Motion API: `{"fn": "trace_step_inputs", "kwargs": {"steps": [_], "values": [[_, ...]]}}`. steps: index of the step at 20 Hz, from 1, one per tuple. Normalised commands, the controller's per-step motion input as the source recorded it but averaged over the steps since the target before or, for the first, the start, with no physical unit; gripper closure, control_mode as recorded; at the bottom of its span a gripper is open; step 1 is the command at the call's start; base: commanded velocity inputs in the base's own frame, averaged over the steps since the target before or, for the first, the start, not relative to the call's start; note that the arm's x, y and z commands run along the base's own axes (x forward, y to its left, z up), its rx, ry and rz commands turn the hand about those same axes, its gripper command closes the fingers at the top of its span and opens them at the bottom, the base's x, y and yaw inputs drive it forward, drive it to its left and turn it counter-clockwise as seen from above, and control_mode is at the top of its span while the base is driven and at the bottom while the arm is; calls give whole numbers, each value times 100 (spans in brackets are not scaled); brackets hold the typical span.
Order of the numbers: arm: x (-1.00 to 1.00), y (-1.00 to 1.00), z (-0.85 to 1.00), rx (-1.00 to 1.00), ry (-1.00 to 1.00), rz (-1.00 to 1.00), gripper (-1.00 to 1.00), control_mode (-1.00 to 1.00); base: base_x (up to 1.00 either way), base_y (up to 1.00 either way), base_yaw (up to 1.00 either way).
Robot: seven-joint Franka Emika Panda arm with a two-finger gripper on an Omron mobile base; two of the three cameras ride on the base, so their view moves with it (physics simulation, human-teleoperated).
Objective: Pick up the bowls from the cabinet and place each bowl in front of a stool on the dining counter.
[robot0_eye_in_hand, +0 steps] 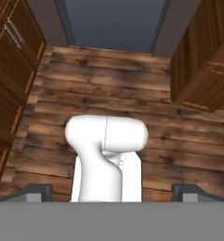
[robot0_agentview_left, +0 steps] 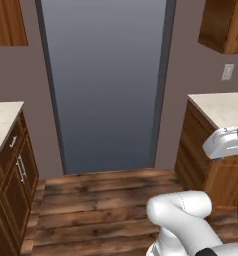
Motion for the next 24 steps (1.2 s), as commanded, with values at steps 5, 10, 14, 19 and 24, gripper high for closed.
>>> {"fn": "trace_step_inputs", "kwargs": {"steps": [5, 10, 14, 19, 24], "values": [[0, 0, 0, 0, 0, 0, -100, 100, 100, 35, 13], [0, 0, 0, 0, 0, 0, -100, 100, 98, 44, 24], [0, 0, 0, 0, 0, 0, -100, 100, 83, 38, 31], [0, 0, 0, 0, 0, 0, -100, 100, 59, 22, 42], [0, 0, 0, 0, 0, 0, -100, 100, 44, -5, 57]]}}
